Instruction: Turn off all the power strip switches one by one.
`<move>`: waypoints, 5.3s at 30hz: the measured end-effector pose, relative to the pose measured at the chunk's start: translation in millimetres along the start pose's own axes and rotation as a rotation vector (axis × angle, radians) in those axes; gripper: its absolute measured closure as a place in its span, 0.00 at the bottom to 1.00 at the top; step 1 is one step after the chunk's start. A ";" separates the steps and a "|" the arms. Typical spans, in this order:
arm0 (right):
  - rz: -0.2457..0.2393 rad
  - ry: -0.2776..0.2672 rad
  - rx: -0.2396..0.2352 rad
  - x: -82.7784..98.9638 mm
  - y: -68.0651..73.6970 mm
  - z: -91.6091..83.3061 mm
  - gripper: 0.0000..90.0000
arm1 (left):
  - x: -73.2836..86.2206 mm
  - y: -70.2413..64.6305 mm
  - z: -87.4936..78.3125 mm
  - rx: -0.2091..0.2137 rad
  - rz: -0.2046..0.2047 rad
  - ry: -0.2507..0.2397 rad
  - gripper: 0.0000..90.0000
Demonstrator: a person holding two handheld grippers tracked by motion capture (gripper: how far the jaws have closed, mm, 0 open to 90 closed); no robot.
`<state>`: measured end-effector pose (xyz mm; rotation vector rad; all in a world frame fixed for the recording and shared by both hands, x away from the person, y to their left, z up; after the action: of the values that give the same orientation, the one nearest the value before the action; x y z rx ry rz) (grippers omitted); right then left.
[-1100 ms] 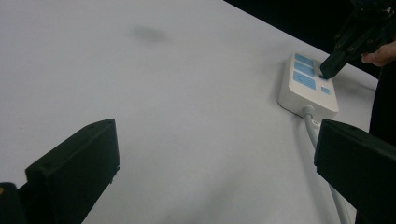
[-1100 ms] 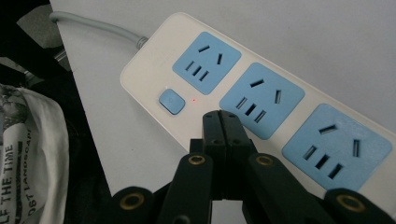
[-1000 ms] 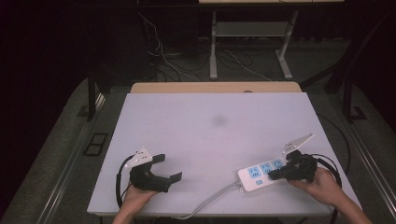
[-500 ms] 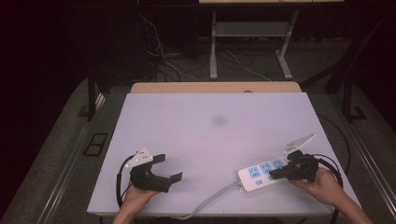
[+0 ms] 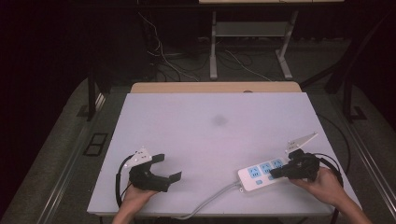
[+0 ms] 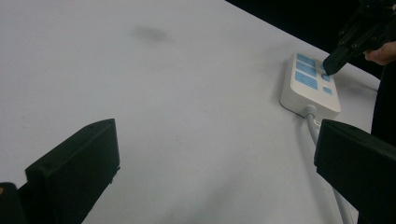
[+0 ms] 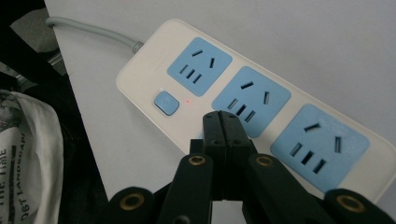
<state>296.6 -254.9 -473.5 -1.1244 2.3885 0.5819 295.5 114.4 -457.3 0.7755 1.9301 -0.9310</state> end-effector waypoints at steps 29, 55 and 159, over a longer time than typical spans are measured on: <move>-0.076 0.004 -0.022 -34.2 27.1 -14.0 1.00 | 0.1 0.0 0.4 0.003 0.000 0.000 0.00; -0.088 0.042 -0.067 -33.7 36.0 10.9 1.00 | -0.2 0.3 -0.6 0.002 0.000 -0.001 0.00; -0.044 -0.042 -0.058 -41.5 25.8 -1.9 0.96 | 2.2 -0.3 2.4 0.008 0.005 0.017 0.00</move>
<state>299.7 -215.6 -444.5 -1.1748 2.3193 0.6576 295.3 112.6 -460.0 0.7952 1.9389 -0.9326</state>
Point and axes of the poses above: each handheld gripper's, and its own axes: z roughly forward along the jaws, x roughly out of its underside, y roughly to its left, the point moved 8 cm from there along z, roughly forward along the jaws, and after that the axes turned 7 degrees about x, right-handed, at the moved point
